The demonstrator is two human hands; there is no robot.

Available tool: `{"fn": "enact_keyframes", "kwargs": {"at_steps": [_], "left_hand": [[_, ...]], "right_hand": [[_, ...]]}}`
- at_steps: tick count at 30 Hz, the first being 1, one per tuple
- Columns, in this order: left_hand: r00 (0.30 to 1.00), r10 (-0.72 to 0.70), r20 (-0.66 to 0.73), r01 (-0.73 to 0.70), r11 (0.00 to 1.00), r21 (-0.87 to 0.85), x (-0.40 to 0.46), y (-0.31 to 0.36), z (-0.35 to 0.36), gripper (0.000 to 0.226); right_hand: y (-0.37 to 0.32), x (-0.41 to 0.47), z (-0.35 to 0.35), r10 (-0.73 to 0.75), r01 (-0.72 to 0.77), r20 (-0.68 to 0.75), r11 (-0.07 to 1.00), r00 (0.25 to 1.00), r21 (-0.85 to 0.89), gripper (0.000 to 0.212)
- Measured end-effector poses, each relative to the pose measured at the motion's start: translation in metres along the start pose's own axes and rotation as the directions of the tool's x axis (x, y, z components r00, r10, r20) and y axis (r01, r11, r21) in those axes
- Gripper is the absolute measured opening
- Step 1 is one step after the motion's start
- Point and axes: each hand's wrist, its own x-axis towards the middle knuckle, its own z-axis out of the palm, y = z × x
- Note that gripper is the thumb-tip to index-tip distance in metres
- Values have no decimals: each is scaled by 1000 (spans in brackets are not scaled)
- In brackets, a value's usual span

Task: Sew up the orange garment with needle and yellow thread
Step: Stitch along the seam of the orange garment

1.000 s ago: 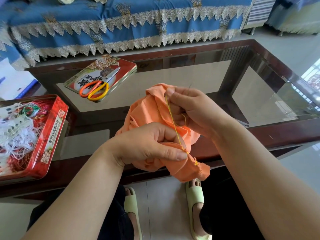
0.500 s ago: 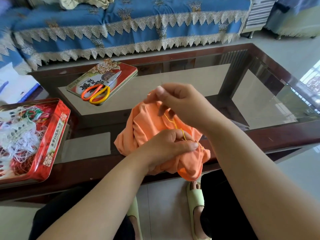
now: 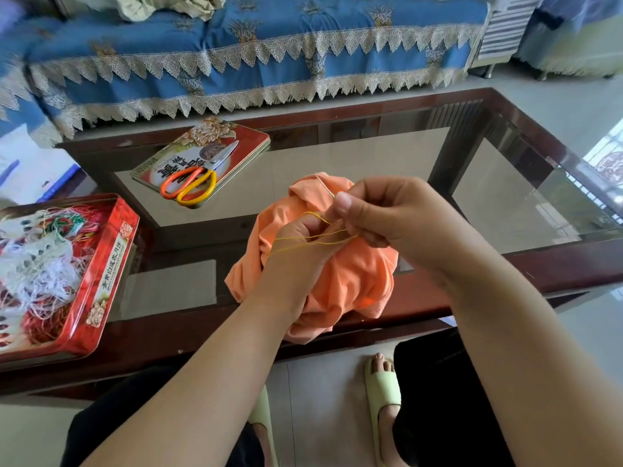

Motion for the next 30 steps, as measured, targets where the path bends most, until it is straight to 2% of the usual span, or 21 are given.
{"fn": "enact_keyframes", "kwargs": {"at_steps": [4, 7, 9, 11, 14, 17, 20, 24, 30], "left_hand": [[999, 34, -28, -35, 998, -58, 1, 6, -7, 20], [994, 66, 84, -58, 994, -91, -2, 14, -11, 22], [992, 75, 104, -68, 996, -63, -3, 19, -15, 24], [991, 95, 96, -96, 995, 6, -4, 22, -19, 24], [988, 146, 51, -150, 985, 84, -5, 26, -25, 18], [971, 238, -4, -235, 961, 149, -5, 30, -29, 15], [953, 299, -44, -285, 938, 197, -5, 32, -32, 16], [942, 322, -92, -295, 928, 227, -3, 29, -32, 13], [948, 291, -132, -259, 942, 213, 0, 25, -34, 6]], "right_hand": [[6, 3, -14, 24, -24, 1, 999, 1000, -23, 27], [6, 8, -22, 61, -50, 122, 995, 991, -89, 32], [5, 12, -28, 122, -88, 208, 982, 971, -165, 40], [3, 15, -32, 135, -94, 215, 977, 967, -194, 42], [2, 18, -35, 67, -21, 187, 971, 980, -237, 41], [7, 19, -32, -101, 127, 112, 956, 989, -263, 36], [12, 21, -26, -256, 240, 4, 901, 967, -362, 32], [17, 21, -18, -335, 275, -42, 833, 941, -480, 18], [21, 19, -12, -369, 271, -89, 805, 925, -528, 12]]}}
